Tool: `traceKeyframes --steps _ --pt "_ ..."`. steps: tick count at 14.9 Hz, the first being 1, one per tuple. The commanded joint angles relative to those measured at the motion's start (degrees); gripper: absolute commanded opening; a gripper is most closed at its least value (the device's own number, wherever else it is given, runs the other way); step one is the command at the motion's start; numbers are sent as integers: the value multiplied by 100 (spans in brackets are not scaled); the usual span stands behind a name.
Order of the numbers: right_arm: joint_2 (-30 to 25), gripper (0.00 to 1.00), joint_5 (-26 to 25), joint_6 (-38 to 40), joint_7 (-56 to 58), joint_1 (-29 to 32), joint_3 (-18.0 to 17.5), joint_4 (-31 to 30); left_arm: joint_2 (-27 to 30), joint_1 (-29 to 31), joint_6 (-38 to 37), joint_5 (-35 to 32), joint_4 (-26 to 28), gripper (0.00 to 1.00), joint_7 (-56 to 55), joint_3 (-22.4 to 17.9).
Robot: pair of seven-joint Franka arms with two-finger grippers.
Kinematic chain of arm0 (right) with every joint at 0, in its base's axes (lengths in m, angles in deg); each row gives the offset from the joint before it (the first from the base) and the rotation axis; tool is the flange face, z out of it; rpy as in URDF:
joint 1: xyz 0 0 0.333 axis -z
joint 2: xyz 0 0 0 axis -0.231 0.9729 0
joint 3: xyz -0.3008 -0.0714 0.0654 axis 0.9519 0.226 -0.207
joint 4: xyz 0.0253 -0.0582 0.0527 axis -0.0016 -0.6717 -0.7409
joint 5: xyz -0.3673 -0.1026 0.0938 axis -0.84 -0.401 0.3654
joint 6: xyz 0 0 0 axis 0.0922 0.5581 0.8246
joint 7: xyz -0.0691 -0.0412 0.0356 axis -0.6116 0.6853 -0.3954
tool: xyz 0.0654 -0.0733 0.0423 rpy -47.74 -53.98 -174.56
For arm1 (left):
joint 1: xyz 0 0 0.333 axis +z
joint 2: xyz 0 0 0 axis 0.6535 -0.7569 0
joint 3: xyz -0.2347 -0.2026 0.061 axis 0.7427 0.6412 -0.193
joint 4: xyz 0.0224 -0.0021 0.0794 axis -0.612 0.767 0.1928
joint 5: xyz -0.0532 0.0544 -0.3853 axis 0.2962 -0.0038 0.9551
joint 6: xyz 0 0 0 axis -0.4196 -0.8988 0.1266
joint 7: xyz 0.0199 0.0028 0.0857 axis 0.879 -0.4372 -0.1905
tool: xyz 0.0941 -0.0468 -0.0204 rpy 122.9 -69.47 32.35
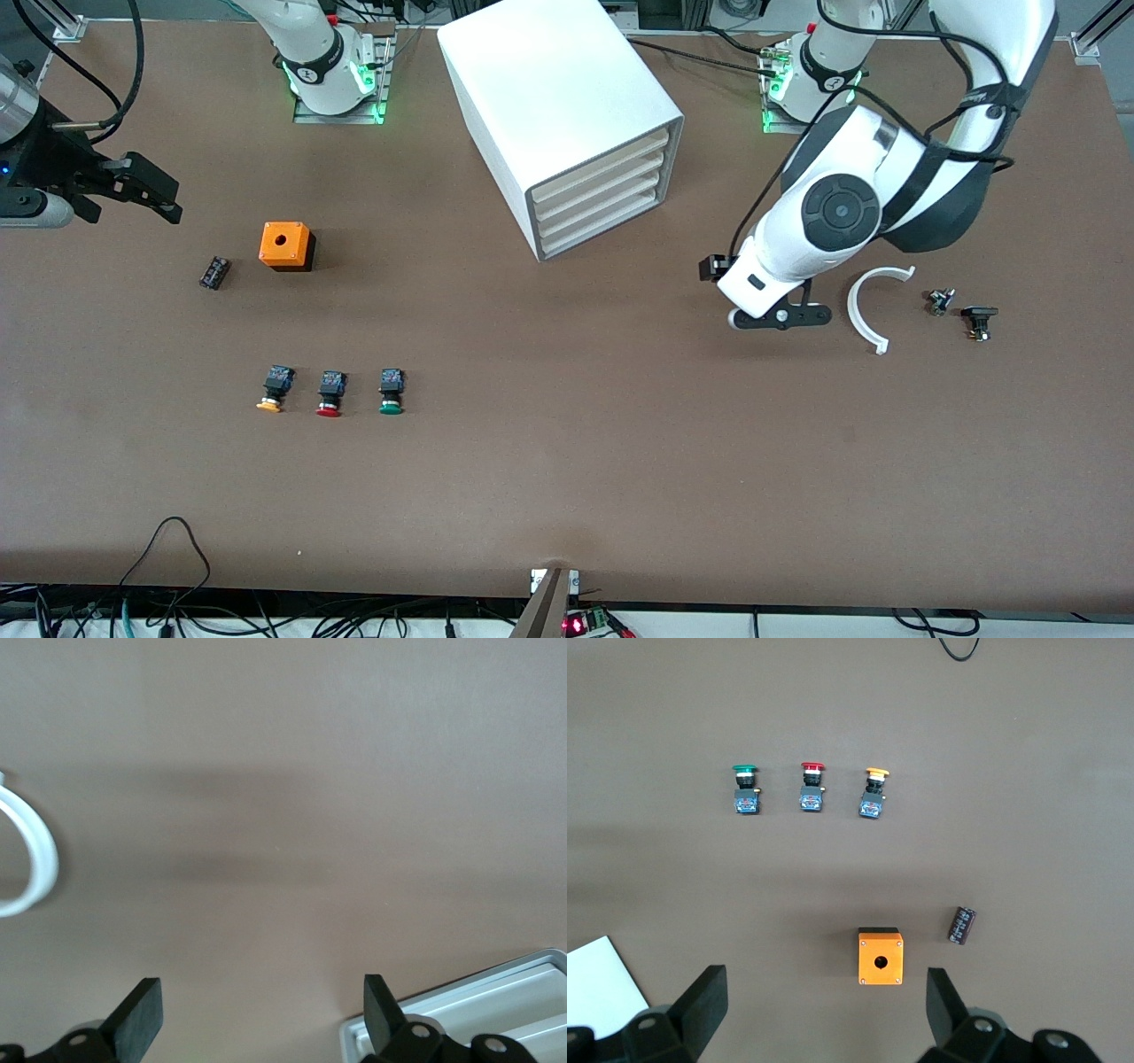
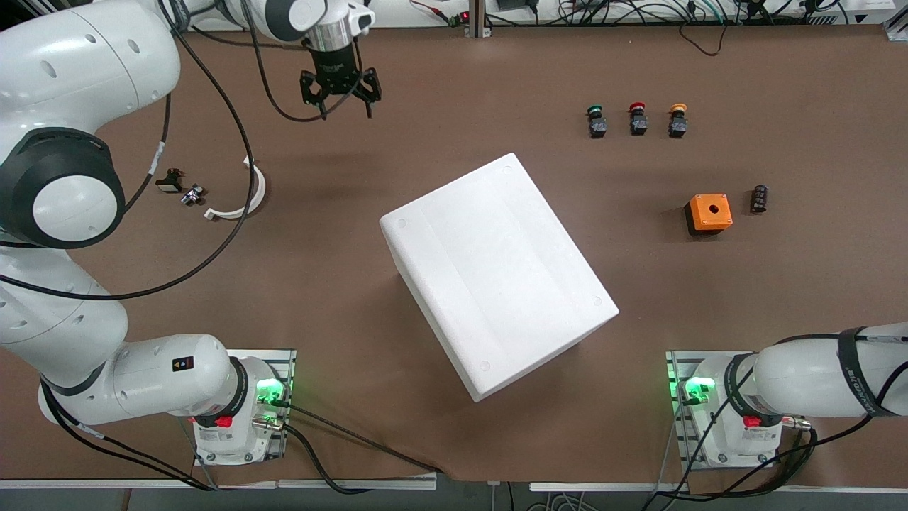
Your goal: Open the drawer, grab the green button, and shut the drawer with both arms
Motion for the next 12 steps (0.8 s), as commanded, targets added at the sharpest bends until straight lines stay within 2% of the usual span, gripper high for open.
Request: traceKeyframes --steps 1,4,6,7,9,12 --pt "59 99 -40 124 -36 38 -54 159 53 -10 -385 -319 -426 100 482 -16" --pt "59 99 -40 124 -36 38 -54 168 53 313 -649 -398 -743 100 1078 10" --pt "59 99 -40 124 -36 38 -45 159 324 394 -641 -302 -753 100 1903 -260" --pt "59 99 -40 124 -36 38 -54 159 465 368 -641 -128 -744 100 2220 -549" --pt "59 99 -40 124 -36 38 -54 168 895 80 -641 582 -648 100 2993 -1479" --pt "59 99 -40 124 -36 38 -54 168 1379 -466 -597 998 -376 100 3961 -2658"
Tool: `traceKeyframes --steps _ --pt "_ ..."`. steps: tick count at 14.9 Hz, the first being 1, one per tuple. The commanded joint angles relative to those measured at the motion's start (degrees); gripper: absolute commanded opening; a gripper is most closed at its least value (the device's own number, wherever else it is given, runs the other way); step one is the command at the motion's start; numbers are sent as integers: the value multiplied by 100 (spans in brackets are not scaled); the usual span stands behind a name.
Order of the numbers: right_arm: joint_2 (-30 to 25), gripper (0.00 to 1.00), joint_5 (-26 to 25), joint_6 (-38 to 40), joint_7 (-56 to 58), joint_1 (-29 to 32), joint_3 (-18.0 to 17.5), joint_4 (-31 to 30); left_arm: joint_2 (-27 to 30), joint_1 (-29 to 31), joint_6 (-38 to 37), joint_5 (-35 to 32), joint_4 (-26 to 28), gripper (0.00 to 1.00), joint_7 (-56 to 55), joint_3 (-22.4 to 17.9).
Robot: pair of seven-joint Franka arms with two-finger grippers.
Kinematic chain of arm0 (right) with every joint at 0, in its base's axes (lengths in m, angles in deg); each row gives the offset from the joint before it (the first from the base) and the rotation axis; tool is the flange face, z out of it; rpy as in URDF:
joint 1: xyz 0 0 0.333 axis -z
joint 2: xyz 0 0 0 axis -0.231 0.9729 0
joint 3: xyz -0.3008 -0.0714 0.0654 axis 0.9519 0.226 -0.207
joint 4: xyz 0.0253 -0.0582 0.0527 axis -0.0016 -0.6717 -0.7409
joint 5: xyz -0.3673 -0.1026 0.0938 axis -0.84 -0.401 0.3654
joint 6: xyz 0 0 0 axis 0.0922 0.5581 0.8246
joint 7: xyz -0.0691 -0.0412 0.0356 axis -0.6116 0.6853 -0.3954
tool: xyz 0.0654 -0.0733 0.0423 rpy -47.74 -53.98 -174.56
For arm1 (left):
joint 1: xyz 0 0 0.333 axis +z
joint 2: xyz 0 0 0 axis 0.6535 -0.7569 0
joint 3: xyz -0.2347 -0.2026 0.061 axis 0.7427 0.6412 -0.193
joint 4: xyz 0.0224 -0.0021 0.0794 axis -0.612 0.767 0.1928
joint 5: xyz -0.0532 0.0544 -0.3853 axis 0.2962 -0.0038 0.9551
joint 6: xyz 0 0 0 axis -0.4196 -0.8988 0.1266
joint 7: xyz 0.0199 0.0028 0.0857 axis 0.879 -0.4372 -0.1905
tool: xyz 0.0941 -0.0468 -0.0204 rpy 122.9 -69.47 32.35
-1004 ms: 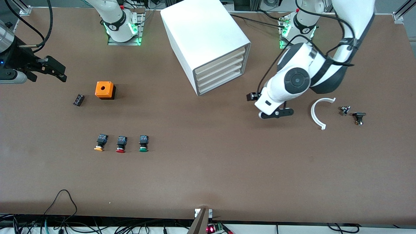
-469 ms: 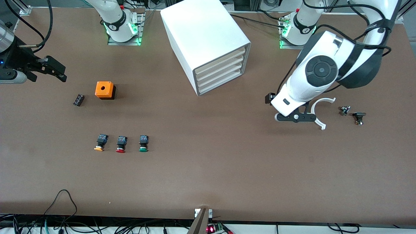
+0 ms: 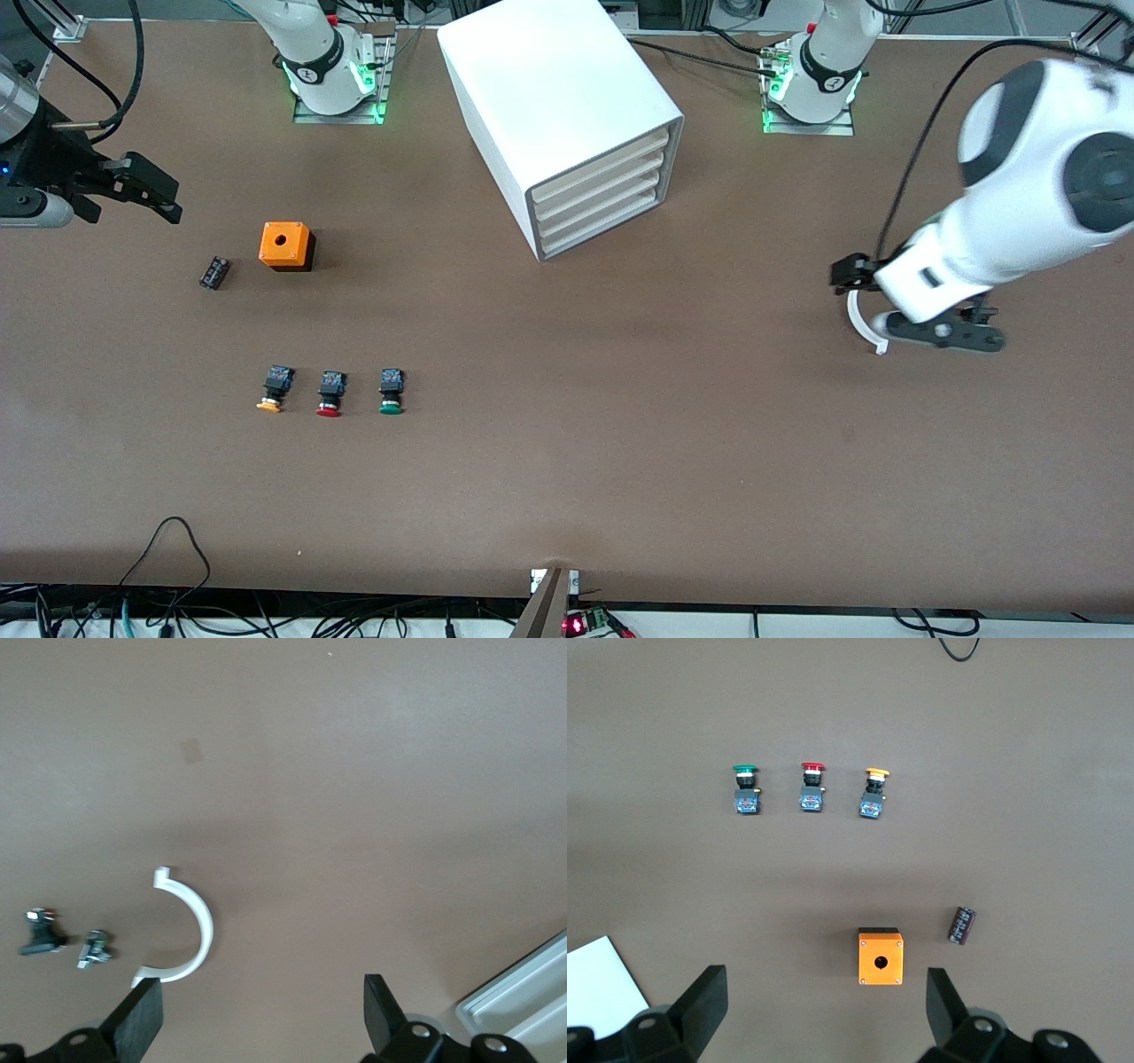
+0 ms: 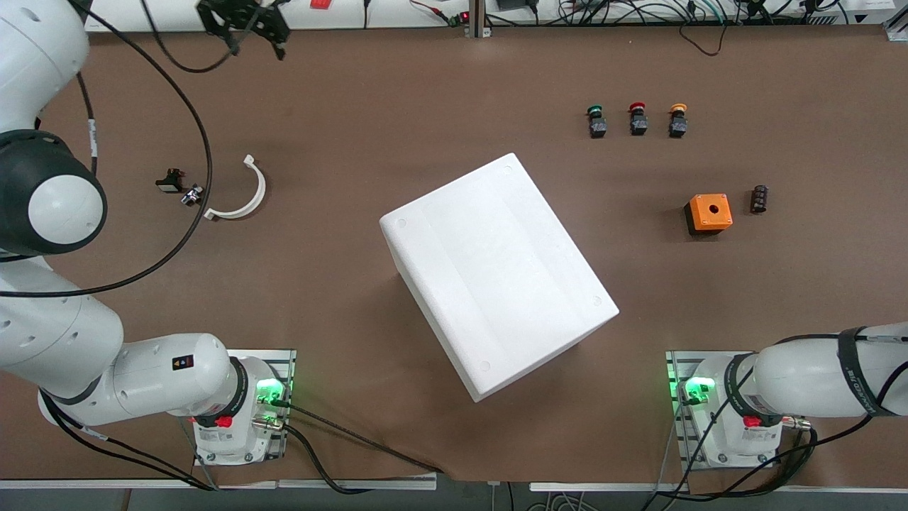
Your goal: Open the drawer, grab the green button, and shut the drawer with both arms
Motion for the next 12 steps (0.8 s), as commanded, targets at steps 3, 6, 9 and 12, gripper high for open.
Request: traceKeyframes --steps 3,6,9,12 --pt "59 99 -48 124 -36 29 -53 166 1042 -905 279 822 865 100 1190 -1611" --pt "59 99 -48 124 -36 29 -53 166 1631 -1091 571 752 1341 100 1254 -1728" --pt "59 99 -48 115 -45 29 -53 157 1773 -1118 336 613 1395 100 886 -1737" --pt "59 99 -48 115 -36 29 -53 157 1791 -1338 88 339 1333 100 744 -1867"
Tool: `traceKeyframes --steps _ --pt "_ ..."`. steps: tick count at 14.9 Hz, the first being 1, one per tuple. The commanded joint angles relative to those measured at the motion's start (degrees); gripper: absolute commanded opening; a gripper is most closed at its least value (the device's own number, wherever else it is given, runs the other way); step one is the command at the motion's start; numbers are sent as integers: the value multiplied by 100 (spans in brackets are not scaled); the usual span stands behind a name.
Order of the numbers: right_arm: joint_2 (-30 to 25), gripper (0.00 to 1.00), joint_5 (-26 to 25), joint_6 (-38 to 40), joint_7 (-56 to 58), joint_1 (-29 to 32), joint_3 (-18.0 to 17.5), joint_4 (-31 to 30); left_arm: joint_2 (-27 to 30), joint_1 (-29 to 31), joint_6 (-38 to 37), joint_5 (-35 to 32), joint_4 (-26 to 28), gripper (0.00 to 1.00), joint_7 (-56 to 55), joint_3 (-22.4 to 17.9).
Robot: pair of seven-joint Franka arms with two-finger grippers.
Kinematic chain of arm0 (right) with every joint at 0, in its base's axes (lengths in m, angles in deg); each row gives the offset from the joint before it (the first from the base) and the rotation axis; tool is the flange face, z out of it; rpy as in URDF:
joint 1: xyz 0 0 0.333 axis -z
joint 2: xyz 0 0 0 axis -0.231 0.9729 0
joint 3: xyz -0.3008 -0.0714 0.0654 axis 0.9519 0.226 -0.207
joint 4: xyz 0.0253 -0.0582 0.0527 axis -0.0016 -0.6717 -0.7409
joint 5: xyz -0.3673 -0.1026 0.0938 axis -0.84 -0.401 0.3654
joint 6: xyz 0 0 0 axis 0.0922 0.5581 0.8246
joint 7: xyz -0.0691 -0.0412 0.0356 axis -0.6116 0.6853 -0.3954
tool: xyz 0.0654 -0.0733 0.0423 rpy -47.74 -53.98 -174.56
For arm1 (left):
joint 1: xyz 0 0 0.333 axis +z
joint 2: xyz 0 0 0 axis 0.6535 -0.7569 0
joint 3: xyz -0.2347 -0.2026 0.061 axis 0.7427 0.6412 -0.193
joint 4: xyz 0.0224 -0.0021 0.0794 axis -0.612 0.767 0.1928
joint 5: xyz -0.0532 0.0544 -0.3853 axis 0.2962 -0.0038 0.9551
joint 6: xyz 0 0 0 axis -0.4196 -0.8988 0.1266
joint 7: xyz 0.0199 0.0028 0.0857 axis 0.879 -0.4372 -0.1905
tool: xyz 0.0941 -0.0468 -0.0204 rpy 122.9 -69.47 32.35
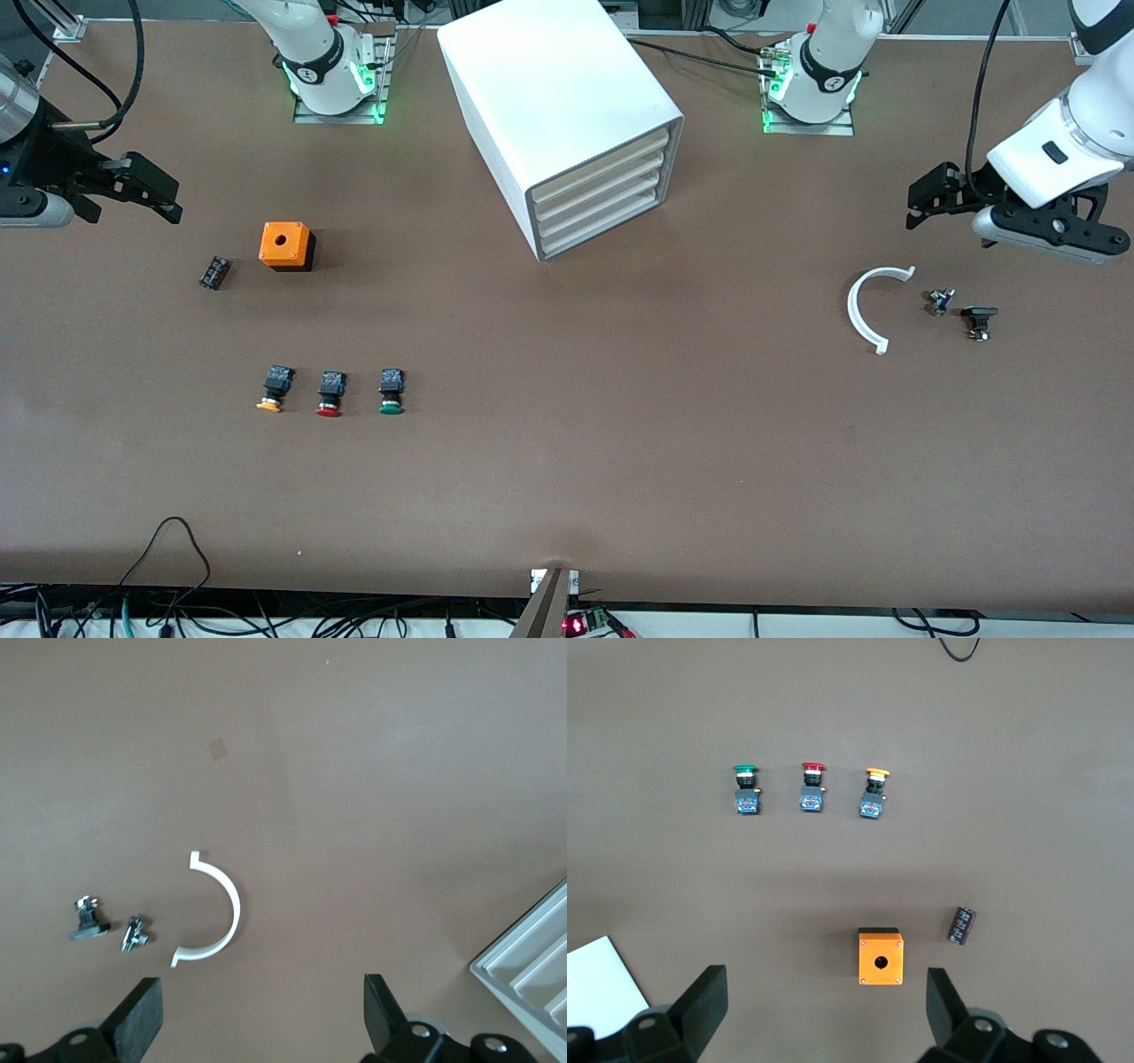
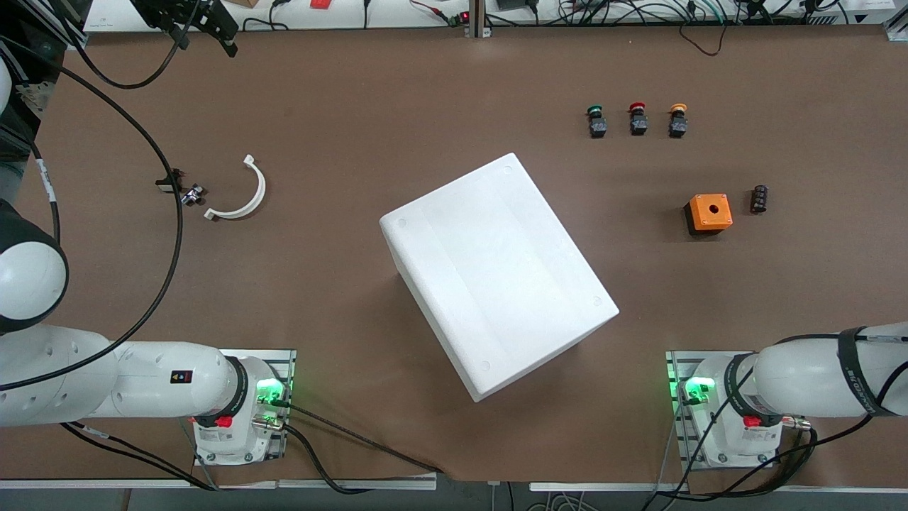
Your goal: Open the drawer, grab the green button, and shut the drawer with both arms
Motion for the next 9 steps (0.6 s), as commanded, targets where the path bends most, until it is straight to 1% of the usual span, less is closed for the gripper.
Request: traceKeyframes --steps 1,2,9 --pt "59 99 -48 115 -45 30 -50 156 105 -236 -41 -83 119 100 -126 -346" --pt "67 99 -48 115 -45 30 -50 156 105 -253 -41 23 118 100 -135 -383" --pt "129 99 -40 62 -62 12 -50 156 -9 -210 -85 -20 -92 100 -161 -321"
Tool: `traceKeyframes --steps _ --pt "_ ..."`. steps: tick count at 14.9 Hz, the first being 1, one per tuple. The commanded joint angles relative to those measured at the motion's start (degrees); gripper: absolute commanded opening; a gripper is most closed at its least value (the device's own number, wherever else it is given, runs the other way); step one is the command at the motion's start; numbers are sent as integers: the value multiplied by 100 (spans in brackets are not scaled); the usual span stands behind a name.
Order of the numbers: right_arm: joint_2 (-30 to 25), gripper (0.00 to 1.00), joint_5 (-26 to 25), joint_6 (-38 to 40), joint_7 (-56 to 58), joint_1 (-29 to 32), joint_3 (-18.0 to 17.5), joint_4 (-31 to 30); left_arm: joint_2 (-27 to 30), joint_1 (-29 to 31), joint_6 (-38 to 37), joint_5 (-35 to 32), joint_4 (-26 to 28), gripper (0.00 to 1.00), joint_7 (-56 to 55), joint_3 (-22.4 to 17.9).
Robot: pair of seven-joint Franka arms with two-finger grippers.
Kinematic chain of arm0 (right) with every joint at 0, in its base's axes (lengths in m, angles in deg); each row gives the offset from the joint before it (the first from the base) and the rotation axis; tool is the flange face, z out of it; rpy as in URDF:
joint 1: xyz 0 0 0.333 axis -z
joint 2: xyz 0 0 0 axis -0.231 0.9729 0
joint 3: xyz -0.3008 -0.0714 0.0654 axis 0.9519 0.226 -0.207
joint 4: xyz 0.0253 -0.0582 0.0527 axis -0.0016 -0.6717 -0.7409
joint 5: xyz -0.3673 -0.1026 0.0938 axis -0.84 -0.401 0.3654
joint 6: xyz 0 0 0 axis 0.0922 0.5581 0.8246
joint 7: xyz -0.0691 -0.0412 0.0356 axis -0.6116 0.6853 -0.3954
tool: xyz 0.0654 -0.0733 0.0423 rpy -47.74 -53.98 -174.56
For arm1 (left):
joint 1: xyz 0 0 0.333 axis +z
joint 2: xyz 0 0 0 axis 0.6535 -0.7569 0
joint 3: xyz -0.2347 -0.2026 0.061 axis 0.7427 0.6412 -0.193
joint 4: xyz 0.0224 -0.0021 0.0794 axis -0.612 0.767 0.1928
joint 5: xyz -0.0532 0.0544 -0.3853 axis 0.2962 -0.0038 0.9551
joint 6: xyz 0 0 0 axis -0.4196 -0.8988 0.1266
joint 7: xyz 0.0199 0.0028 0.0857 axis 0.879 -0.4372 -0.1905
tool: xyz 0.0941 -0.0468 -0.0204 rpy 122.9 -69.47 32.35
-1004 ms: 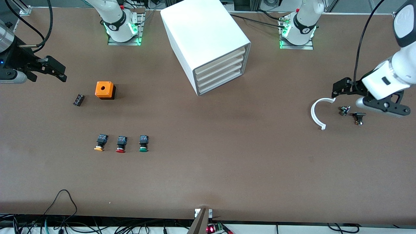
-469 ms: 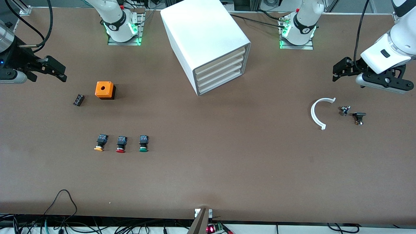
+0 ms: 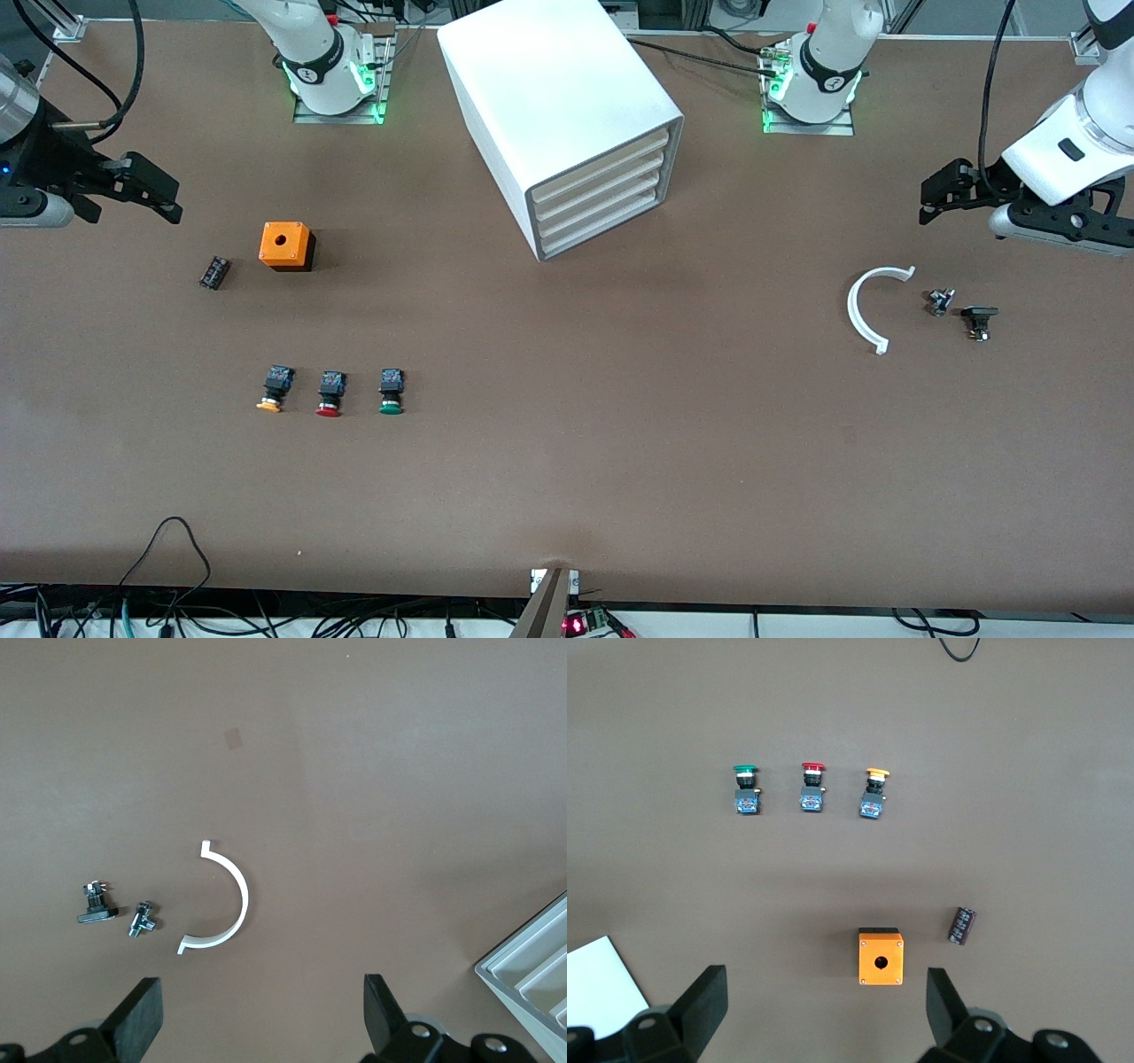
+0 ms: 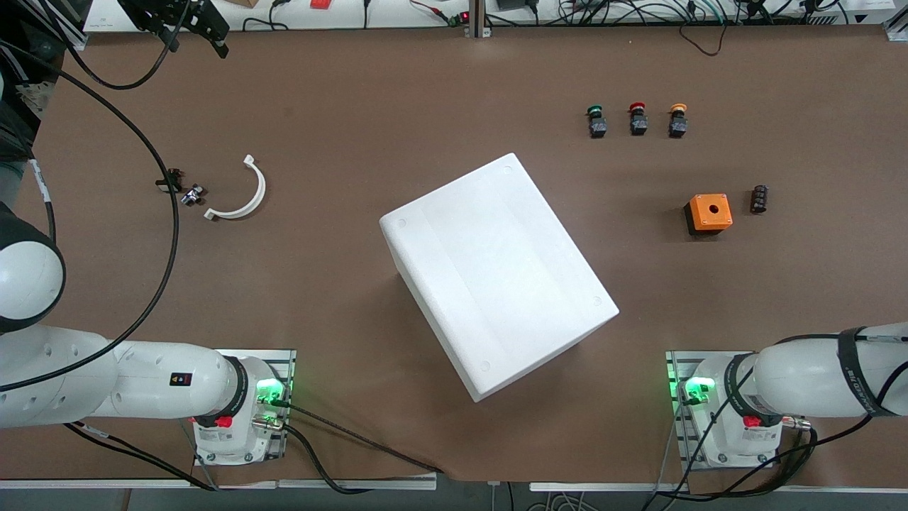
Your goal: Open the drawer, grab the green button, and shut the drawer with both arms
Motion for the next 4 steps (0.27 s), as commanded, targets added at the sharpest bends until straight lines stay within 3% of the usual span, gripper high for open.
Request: traceKeyframes --steps 1,4 --pt "132 99 -31 55 -62 -5 -49 156 -21 -60 -63 -3 -113 100 -65 -25" --pt "150 99 -40 47 -45 -14 -49 156 -38 -86 -55 24 -131 100 -135 -16"
